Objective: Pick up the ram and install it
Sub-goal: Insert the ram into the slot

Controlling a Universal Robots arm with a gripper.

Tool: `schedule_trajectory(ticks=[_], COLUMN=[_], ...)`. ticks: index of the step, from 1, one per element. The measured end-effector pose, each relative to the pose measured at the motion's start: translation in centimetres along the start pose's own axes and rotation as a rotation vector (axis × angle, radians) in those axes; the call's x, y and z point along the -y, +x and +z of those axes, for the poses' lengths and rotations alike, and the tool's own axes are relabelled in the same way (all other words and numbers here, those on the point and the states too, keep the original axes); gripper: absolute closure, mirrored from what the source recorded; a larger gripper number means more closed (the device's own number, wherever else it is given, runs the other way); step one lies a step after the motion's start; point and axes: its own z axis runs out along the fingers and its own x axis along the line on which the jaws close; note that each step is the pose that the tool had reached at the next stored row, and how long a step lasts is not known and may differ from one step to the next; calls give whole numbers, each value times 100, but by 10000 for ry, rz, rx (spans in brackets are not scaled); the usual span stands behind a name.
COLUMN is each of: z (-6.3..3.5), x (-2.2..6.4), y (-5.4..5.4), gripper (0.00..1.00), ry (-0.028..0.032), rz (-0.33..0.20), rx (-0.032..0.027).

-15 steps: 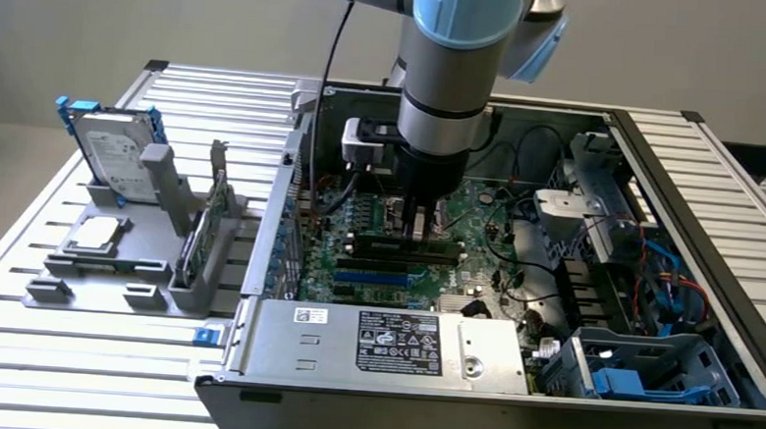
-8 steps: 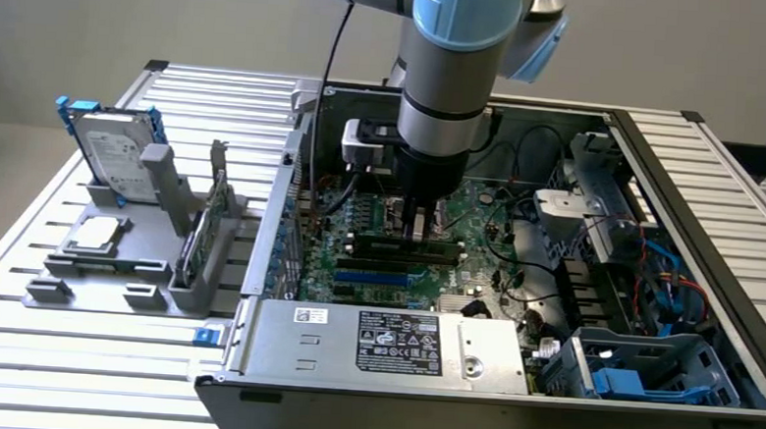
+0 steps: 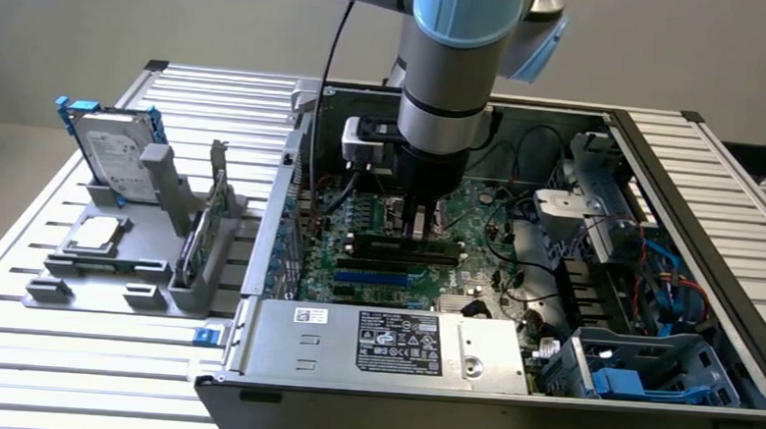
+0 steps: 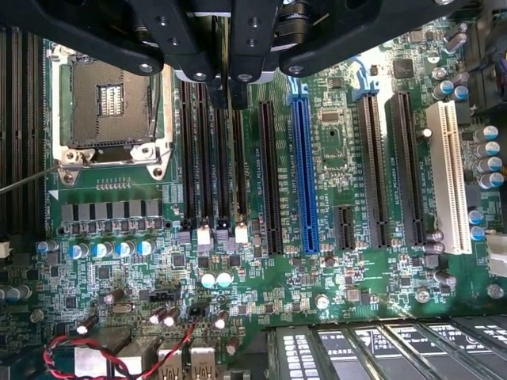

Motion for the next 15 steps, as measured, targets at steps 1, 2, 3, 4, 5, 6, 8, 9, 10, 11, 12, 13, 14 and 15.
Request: schedule_trajectory(ticks=[1,2,3,4,5,6,8,9,10,11,12,13,14,15], z=[0,-1,-1,-2,-2,-2,-1,-1,-1,-1,-2,-2,-2,-1], x=[0,0,0,-1,-1,0,0,0,0,0,0,0,0,0], y=[0,0,1,1,2,2,2,3,3,5,6,6,7,7], gripper=[87,87,87,87,87,87,87,87,87,87,87,87,87,87], ry=[0,-1,-2,-2,-2,-2,-2,-3,-2,-3,-3,-3,-3,-3], rz=[0,-6,-24,-29,-34,-40,-47,-51,-54,-59,-63,-68,-74,-79], rx=[0,-3,-3,-4,-4,-4,-3,-3,-3,-3,-4,-4,-4,-4])
